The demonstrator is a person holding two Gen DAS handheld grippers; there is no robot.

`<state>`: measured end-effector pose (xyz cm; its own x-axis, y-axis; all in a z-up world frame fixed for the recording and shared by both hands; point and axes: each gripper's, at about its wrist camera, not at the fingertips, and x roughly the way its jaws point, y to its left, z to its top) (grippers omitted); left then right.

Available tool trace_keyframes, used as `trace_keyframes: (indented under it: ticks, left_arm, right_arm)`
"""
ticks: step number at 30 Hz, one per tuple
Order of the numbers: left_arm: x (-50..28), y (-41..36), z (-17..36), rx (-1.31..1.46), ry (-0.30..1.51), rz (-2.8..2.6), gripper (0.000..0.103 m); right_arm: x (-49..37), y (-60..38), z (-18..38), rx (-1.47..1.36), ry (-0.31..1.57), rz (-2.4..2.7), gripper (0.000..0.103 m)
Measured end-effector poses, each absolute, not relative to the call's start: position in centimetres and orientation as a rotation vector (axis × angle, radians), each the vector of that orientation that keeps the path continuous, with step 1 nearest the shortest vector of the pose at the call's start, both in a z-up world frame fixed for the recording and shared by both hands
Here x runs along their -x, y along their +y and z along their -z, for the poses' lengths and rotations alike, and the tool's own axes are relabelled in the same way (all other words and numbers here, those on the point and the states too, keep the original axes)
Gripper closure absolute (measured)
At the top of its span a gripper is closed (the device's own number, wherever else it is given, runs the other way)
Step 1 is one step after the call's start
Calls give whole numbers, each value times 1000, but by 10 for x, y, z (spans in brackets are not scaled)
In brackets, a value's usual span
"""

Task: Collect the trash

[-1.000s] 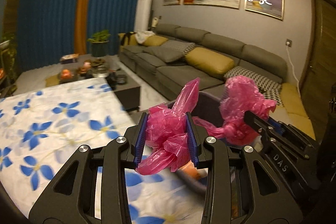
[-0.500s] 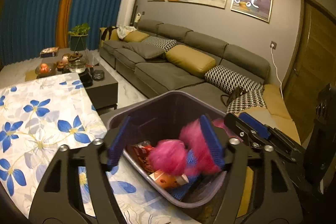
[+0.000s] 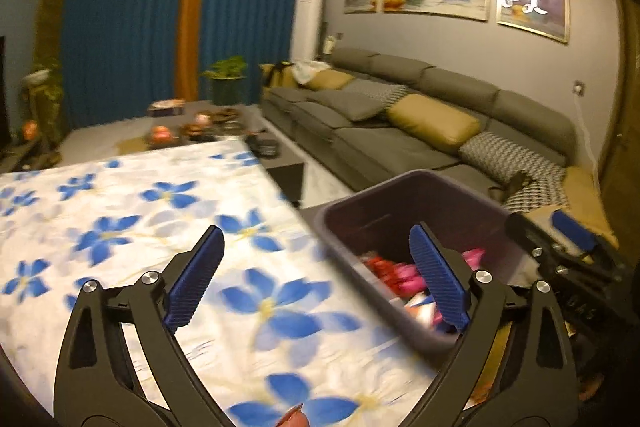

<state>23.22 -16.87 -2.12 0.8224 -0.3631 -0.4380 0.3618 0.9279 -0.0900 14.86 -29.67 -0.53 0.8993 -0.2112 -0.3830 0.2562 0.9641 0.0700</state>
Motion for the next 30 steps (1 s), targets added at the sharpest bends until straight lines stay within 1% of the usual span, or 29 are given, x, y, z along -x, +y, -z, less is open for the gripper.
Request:
trace_keyframes:
  ticks: [2,5,15,24,30]
  left_arm:
    - [-224,-157,20,-4,462,346,9]
    - [-212,-136,17,-10,459,279,7]
    - [-164,-71,8,-28,457,163,6]
    - [-116,-37,3,-41,437,137,6]
    - [-98,-22,0,-29,432,130,6]
  right_arm:
    - [-145,-288,6,-112,395,238,14]
    - [-137,-274,5,-111,393,230,6]
    - [-104,-222,2,-103,399,218,6]
    - [-66,-182,-5,-70,391,239,6]
    - [-44,-165,-12,-53,361,249,6]
